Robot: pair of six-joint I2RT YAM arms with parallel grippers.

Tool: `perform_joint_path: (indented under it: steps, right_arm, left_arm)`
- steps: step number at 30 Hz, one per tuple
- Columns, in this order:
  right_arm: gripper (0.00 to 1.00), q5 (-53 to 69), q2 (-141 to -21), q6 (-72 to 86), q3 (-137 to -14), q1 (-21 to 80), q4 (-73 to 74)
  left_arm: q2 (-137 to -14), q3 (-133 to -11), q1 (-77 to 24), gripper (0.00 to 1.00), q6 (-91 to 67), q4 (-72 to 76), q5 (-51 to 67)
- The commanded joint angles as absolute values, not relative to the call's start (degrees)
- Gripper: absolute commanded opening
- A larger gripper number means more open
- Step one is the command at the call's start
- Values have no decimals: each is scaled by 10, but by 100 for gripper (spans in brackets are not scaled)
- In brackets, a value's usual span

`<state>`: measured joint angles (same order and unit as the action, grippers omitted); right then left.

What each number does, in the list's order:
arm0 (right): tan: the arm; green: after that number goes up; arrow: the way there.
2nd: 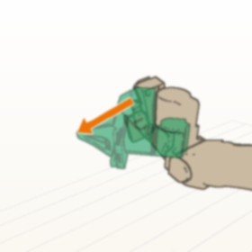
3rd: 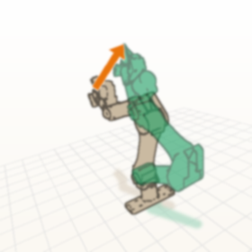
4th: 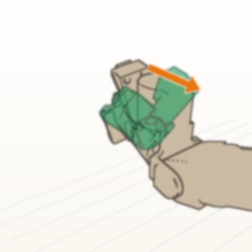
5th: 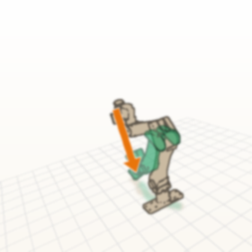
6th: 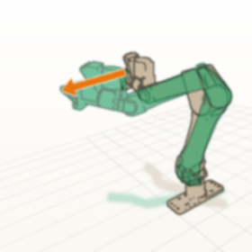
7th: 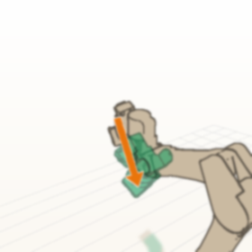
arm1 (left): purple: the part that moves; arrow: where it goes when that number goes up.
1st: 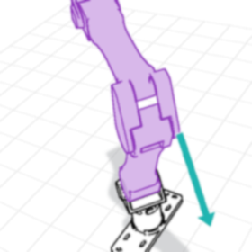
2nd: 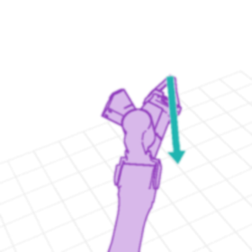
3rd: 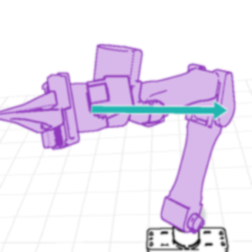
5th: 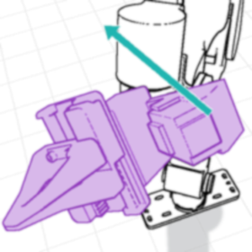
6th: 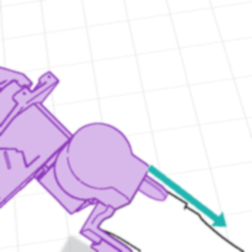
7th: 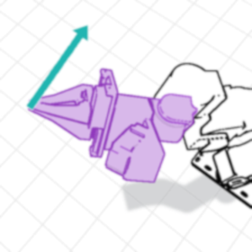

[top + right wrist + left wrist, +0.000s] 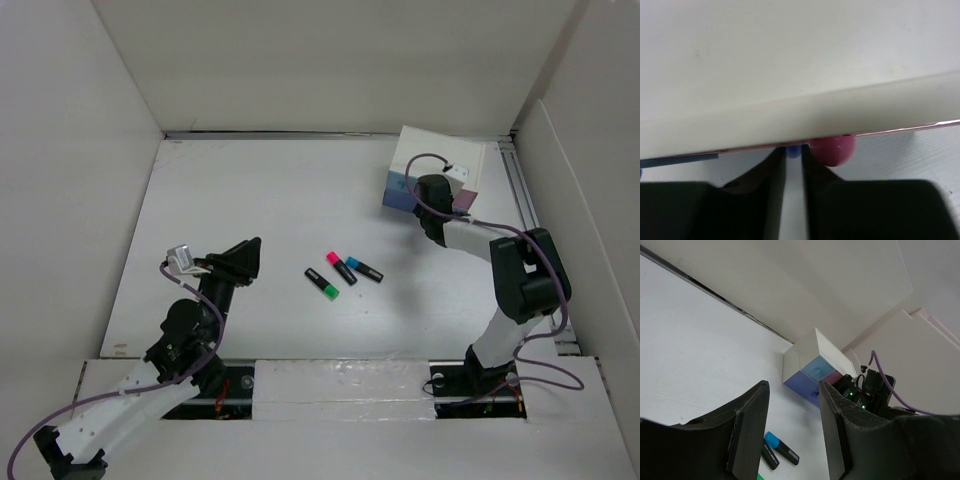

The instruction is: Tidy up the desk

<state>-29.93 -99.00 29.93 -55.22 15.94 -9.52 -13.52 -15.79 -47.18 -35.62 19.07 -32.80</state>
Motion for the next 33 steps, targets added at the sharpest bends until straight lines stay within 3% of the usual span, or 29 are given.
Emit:
perform_joint_path:
  steps: [1,3,9,12,22,25,28,33]
  right_arm:
    - [29,-286,-972,293,-534,151,-125]
    - [43,-289,-974,300,-537,151,-122]
    - [48,-319,-1012,315,-601,156,-47]
    - [43,-321,-1026,307,-621,156,-36]
    - [43,-323,-1064,305,-679,162,36]
    - [30,-314,-1084,315,-713,155,84]
    - [27,-330,-1091,320,-721,161,98]
    - [30,-334,-1097,329,-729,161,110]
  left_arm:
    - [-134,-163,-475,40,-354,220,-316]
    - [-127,-162,-475,40,-354,218,-314]
    - [-103,-163,-475,40,-353,209,-315]
    - [-96,-163,-475,40,-353,207,-320]
    - [-108,-163,-475,40,-353,210,-322]
    - [-108,-160,-475,40,-353,213,-322]
    - [-106,-162,-475,40,-352,208,-323]
    - [-105,-162,-475,40,-352,208,-321]
